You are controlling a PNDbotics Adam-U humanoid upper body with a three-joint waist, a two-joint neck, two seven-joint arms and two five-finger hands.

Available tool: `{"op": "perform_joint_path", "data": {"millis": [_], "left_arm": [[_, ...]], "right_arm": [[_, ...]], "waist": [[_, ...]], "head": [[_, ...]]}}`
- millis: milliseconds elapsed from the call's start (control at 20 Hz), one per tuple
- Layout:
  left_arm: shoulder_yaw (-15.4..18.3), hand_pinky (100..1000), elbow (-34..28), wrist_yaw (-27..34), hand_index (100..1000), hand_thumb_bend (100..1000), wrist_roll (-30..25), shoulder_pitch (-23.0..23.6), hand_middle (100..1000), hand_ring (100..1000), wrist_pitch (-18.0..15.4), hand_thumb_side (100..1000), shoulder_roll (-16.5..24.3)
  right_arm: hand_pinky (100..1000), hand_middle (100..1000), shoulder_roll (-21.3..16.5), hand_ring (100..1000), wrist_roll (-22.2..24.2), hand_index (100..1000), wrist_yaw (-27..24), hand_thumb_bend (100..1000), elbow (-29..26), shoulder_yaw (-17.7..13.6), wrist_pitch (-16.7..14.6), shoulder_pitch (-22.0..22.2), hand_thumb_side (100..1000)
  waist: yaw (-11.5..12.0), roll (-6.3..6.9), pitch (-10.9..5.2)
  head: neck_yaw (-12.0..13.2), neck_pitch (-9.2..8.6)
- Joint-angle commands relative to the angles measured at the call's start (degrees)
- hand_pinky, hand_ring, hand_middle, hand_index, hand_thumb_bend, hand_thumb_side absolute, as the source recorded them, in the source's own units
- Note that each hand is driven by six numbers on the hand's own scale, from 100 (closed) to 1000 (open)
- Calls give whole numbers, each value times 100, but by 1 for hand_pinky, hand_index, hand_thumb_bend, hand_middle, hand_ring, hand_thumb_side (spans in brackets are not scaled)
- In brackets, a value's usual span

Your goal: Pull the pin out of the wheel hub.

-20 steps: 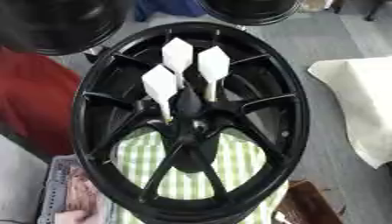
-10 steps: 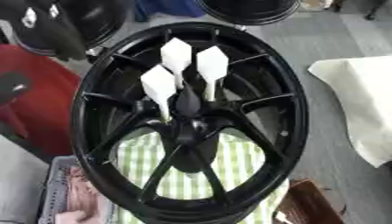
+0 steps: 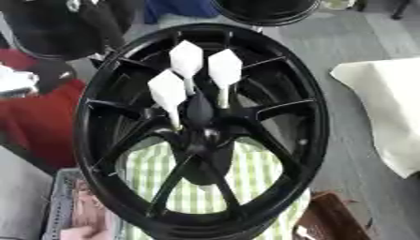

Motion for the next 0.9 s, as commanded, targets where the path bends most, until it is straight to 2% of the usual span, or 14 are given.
{"op": "perform_joint_path", "data": {"millis": [50, 250, 350, 400, 450, 500, 900], "left_arm": [[-37, 868, 109, -114, 870, 100, 3, -147, 750, 683, 20, 461, -24], [-131, 896, 273, -177, 904, 100, 3, -170, 785, 726, 7, 474, -129], [-174, 910, 323, -123, 918, 100, 3, -174, 799, 745, 2, 450, -165], [-188, 922, 337, -114, 920, 100, 3, -179, 810, 765, 6, 352, -177], [-201, 926, 353, -125, 918, 100, 3, -185, 811, 770, 19, 302, -189], [-221, 933, 372, -136, 913, 100, 3, -189, 813, 775, 44, 166, -204], [-274, 925, 391, -454, 893, 100, 3, -236, 813, 779, 192, 147, -273]], "right_arm": [[426, 562, -64, 629, 5, 566, -38, 325, -45, -6, -27, -47, 262], [425, 559, -42, 626, 13, 564, -73, 322, -45, 18, -20, -100, 264], [425, 559, -30, 625, 9, 564, -82, 322, -45, 27, -18, -120, 265], [424, 557, -22, 624, 6, 563, -85, 319, -45, 31, -17, -130, 266], [424, 557, -15, 623, 3, 563, -89, 318, -45, 37, -17, -141, 267], [423, 556, -6, 622, -1, 563, -95, 317, -45, 43, -17, -157, 268], [421, 550, 72, 616, -3, 560, -135, 311, -45, 94, -3, -236, 275]], "waist": [[-24, -10, -56], [-46, -5, -13], [-51, -4, 9], [-55, -4, 20], [-57, -5, 32], [-60, -5, 44], [-74, 0, 119]], "head": [[34, -64], [50, -85], [55, -100], [56, -101], [58, -104], [64, -106], [67, -120]]}}
